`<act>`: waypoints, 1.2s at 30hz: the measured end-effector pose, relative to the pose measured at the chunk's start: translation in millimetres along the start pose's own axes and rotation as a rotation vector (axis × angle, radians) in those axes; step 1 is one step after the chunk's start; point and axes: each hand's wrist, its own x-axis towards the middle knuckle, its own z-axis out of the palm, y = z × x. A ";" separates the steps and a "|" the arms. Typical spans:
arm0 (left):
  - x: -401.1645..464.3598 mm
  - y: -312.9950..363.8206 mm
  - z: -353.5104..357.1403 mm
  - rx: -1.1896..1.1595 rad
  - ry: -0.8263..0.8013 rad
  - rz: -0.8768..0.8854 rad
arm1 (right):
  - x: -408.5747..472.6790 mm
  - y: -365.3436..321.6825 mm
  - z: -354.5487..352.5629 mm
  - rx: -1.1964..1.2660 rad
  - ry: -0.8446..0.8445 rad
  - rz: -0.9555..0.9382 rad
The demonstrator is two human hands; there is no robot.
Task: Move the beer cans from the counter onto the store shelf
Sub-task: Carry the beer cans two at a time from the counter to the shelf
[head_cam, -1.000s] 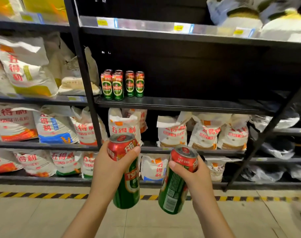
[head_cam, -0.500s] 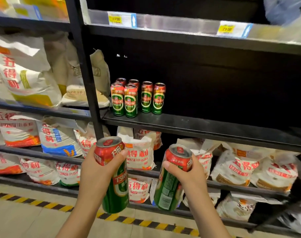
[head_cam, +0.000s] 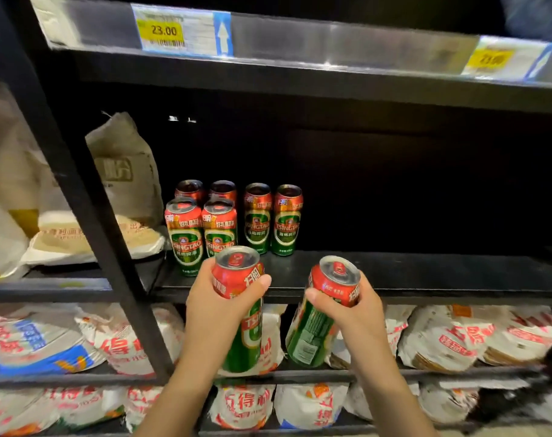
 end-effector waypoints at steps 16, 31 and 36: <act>93.5 -11.7 53.4 0.257 0.048 0.107 | 130.6 13.3 4.3 -0.179 -0.003 -0.069; 116.6 -19.0 73.0 0.448 0.106 0.180 | 176.6 33.7 14.6 -0.239 -0.079 -0.030; 125.0 -24.9 75.1 0.457 0.131 0.166 | 183.2 35.4 17.2 -0.248 -0.089 -0.005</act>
